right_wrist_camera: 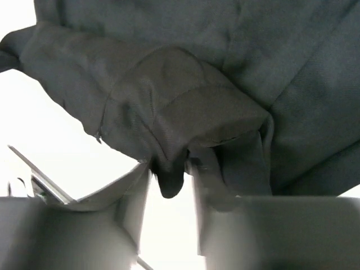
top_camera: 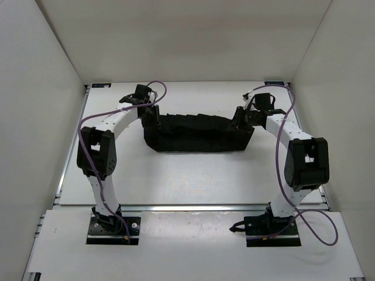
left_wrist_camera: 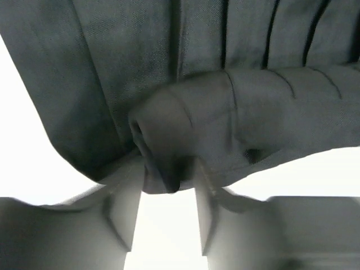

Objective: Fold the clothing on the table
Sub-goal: Fold the skirt

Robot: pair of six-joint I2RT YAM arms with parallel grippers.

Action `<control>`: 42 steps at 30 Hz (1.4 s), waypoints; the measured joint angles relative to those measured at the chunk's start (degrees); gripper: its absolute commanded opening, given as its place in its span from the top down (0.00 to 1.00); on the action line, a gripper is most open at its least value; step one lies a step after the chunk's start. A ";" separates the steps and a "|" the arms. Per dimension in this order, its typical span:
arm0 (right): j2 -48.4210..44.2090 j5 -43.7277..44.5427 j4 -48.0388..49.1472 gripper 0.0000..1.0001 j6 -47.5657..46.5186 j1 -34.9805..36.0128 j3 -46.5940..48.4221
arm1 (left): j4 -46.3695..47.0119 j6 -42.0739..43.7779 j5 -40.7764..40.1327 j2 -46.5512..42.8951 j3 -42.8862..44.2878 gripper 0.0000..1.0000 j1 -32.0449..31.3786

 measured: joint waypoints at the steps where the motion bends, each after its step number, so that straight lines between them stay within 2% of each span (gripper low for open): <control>1: 0.20 0.02 -0.04 0.48 0.11 -0.07 0.00 | -0.15 0.33 0.15 0.46 -0.02 0.36 0.00; 2: 0.20 -0.07 0.02 0.33 0.00 -0.13 0.00 | -0.20 0.35 0.26 0.74 -0.02 0.21 0.11; 3: 0.15 -0.11 0.22 0.26 0.11 -0.22 0.00 | -0.24 0.42 0.17 0.81 -0.02 0.12 0.15; 4: 0.02 -0.24 0.52 0.16 -0.17 -0.33 0.00 | -0.20 0.59 0.15 0.76 -0.02 0.03 0.26; 5: -0.11 -0.37 0.79 0.07 -0.50 -0.46 -0.04 | -0.07 0.72 0.09 0.59 -0.02 0.01 0.35; 9: -2.10 0.00 2.38 0.03 -2.32 -1.16 -0.66 | 0.57 0.74 -0.26 -1.09 -0.22 0.01 1.11; 12: -4.81 0.55 4.22 0.04 -4.35 -1.66 -2.34 | 3.85 0.83 -0.28 -5.27 -3.06 0.01 1.75; 15: -6.10 1.09 5.22 0.10 -6.49 -1.88 -3.93 | 8.04 0.66 -0.11 -10.16 -8.20 0.02 2.19; 21: -4.70 4.37 5.22 0.13 -10.51 -1.07 -5.01 | 12.41 -0.39 0.98 -11.61 -14.45 0.13 1.36; 22: -4.11 4.94 5.20 0.14 -10.99 -0.92 -5.01 | 12.90 -0.46 0.98 -11.26 -15.02 0.18 1.11; 24: -2.67 5.49 5.20 0.18 -11.87 -0.83 -4.98 | 13.73 -1.18 1.05 -10.60 -16.35 0.35 0.76; 25: -1.92 5.51 5.20 0.19 -12.07 -0.85 -4.94 | 14.14 -1.44 1.11 -10.29 -16.92 0.38 0.57; 27: -0.11 5.55 5.22 0.23 -12.20 -0.85 -4.92 | 14.56 -2.05 1.46 -9.70 -17.92 0.52 0.39; 28: 0.83 5.57 5.20 0.28 -12.17 -0.85 -4.90 | 14.67 -2.40 1.62 -9.35 -18.12 0.57 0.26; 32: 4.28 5.75 5.14 0.40 -12.17 -0.92 -4.48 | 14.93 -3.04 1.77 -8.00 -18.53 0.64 -0.42; 35: 6.16 5.99 4.70 0.54 -11.98 -1.22 -4.07 | 14.75 -3.80 1.70 -6.23 -18.53 0.67 -0.72; 39: 7.50 6.08 4.37 0.71 -11.17 -2.75 -3.74 | 11.91 -4.92 1.11 -1.68 -16.63 0.83 -0.68; 40: 7.50 6.05 4.24 0.72 -10.91 -3.28 -3.74 | 11.10 -5.05 0.70 -0.55 -15.93 0.87 -0.50; 42: 7.50 6.16 4.22 0.84 -10.60 -4.22 -3.72 | 9.46 -5.29 0.11 0.94 -14.51 0.94 -0.11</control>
